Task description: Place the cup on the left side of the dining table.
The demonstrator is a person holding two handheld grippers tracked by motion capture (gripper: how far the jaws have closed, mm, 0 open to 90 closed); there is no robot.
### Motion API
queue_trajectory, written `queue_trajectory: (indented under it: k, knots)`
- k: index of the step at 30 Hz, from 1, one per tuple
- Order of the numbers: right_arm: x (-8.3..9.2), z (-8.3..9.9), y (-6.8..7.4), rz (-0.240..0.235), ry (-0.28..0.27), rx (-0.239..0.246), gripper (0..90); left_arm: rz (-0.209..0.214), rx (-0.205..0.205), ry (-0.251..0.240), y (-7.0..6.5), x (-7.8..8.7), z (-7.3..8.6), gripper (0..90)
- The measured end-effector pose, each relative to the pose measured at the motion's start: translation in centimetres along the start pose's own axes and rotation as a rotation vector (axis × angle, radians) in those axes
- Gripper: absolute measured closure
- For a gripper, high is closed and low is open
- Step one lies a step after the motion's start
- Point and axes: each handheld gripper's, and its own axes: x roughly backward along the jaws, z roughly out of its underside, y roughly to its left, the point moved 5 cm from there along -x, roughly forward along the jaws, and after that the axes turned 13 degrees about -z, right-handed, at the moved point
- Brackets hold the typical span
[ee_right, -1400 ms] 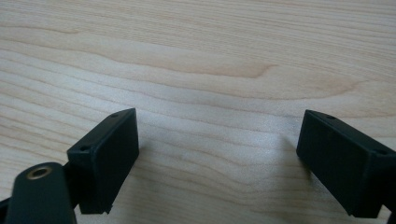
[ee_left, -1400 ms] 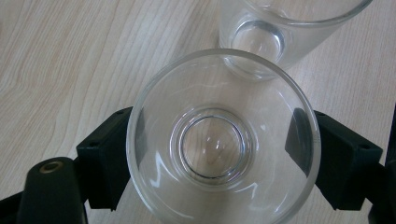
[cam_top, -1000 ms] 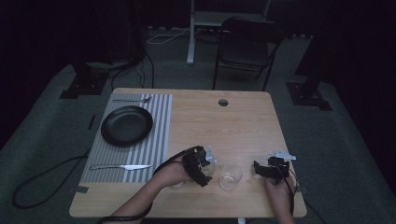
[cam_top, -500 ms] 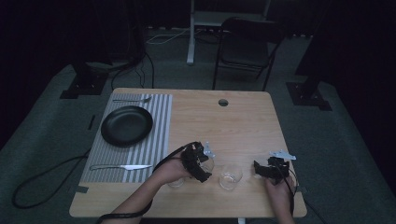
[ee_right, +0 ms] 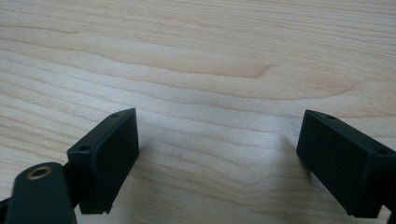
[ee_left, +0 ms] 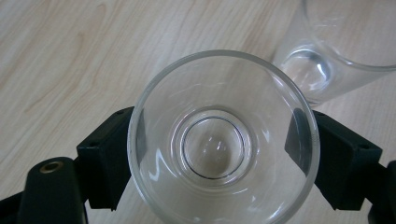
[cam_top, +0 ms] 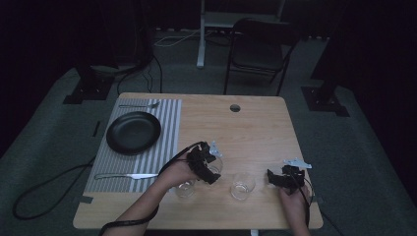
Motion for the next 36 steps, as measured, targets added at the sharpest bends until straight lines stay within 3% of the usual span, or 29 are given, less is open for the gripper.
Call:
queue_trajectory:
  k: [10, 12, 16, 24, 36]
  knots:
    - [0.0, 0.0, 0.0, 0.0, 0.0, 0.0, 12.5, -0.026, 0.075, -0.004, 2.2, 0.6, 0.5, 18.6]
    - [0.0, 0.0, 0.0, 0.0, 0.0, 0.001, 12.5, -0.052, 0.096, -0.005, 3.0, 0.9, 0.7, 18.6]
    - [0.0, 0.0, 0.0, 0.0, 0.0, 0.001, 12.5, -0.065, 0.108, -0.004, 3.7, 1.1, 0.9, 18.6]
    - [0.0, 0.0, 0.0, 0.0, -0.001, 0.002, 12.5, -0.109, 0.131, 0.032, 5.2, 1.3, 2.5, 18.6]
    - [0.0, 0.0, 0.0, 0.0, 0.0, -0.001, 12.5, -0.151, 0.203, 0.052, 7.4, 2.3, 5.2, 18.6]
